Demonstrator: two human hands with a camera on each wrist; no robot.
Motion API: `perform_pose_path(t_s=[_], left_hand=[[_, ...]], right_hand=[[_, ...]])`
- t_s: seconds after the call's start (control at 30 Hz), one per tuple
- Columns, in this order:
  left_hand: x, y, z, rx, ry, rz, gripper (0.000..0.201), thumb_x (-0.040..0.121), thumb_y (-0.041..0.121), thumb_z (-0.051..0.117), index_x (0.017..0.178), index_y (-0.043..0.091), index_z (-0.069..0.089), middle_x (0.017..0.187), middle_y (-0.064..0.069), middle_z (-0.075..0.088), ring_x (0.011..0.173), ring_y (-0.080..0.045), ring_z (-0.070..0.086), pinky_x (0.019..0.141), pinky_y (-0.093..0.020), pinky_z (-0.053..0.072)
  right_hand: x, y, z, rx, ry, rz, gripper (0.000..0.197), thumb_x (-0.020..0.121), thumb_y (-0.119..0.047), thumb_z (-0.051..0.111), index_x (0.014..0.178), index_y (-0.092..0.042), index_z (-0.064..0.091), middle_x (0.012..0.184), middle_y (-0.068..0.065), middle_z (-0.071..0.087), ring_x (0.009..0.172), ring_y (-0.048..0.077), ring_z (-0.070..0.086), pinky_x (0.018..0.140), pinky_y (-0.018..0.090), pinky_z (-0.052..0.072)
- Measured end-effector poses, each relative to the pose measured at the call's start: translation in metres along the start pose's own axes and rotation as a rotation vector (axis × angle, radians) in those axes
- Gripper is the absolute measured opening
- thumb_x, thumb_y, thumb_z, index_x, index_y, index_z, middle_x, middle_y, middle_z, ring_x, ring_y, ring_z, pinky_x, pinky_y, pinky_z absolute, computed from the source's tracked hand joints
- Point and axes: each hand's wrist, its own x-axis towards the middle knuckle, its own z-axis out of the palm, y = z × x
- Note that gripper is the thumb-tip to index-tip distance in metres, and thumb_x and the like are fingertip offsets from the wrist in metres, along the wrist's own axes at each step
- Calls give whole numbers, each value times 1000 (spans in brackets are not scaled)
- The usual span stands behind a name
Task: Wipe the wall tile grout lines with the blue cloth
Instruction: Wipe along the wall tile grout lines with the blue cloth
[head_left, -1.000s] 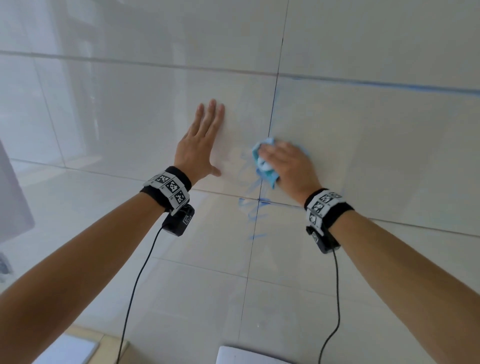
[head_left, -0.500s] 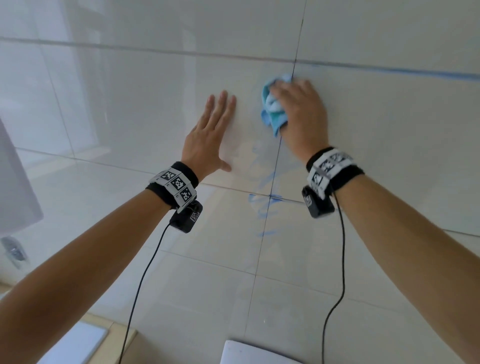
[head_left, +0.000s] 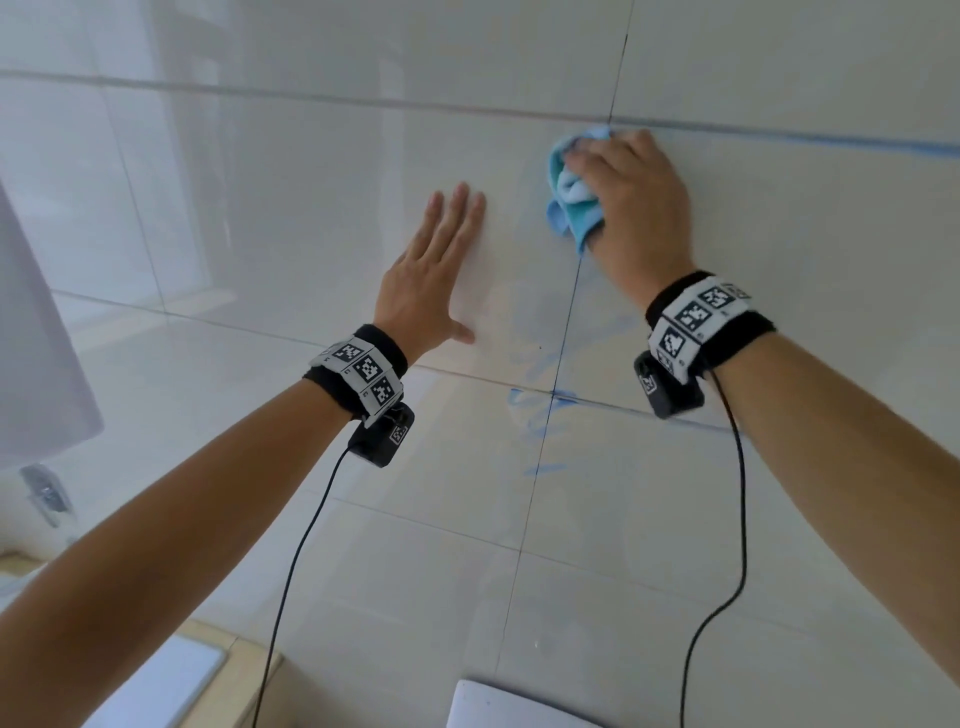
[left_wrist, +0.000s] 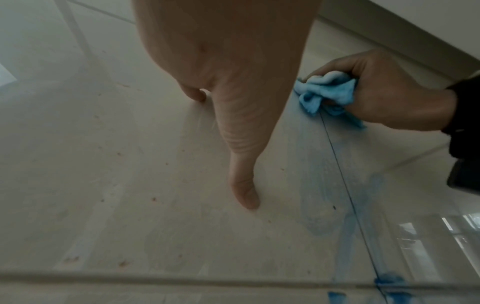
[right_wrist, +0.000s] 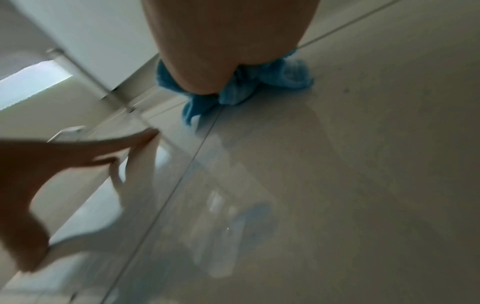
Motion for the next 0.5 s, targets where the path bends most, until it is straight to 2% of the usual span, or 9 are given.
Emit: perform_pose_path(t_s=[0.07,0.13,0.23,0.3,0.33,0.4,0.43,0.5], left_hand=[[0,-1,1,-5,3,-3,169,43,49,101,167,25,-12,174,7,-16,161,-20,-10,112,-32,40],[-1,-1,2,-5,1,-1,168,43,49,101,167,24,-10,175,7,-15,162,-20,-10,113,-32,40],[0,-2,1,-6,-1,13,168,44,51,100,167,24,-11,175,6,-15,161,-20,-10,115,-34,39],[0,-4,1,-2,-6,11,168,44,50,100,166,24,-12,175,6,-16,161,-20,-11,115,-34,39],[0,-4,2,0,-3,8,168,44,50,100,166,25,-12,175,6,-16,161,-20,-11,116,-34,38],[0,-2,3,-4,-7,9,169,43,50,101,166,25,-12,175,6,-16,161,-20,-11,116,-34,38],[1,-1,3,-5,-13,11,169,44,49,101,166,24,-13,174,6,-17,161,-21,-12,116,-34,38],[0,2,2,10,-20,5,169,46,45,102,166,24,-15,174,6,-19,161,-22,-13,113,-33,41]], right_hand=[[-19,-10,6,13,3,3,34,90,-19,73,122,-9,70,121,6,70,109,28,56,95,38,48],[-61,-27,22,73,-58,-67,37,83,-9,82,119,-6,71,116,10,71,108,29,60,95,38,48],[-134,-47,38,61,-245,-300,47,77,-2,86,122,-4,72,125,11,71,116,32,65,102,40,49],[-147,-41,35,65,-321,-445,45,80,-2,83,124,-4,70,128,8,70,117,30,64,102,42,53],[-137,-35,31,68,-320,-479,38,86,-3,78,123,-4,71,125,8,71,114,30,65,100,42,54],[-103,-15,17,116,-198,-424,20,102,-12,61,116,-4,74,116,11,74,109,29,65,97,40,51],[-80,-2,6,121,-93,-343,24,106,-18,56,112,-5,75,113,11,75,107,29,64,95,40,50],[-33,27,-18,45,19,-133,23,101,-25,65,117,-11,73,117,8,73,107,28,61,91,38,50]])
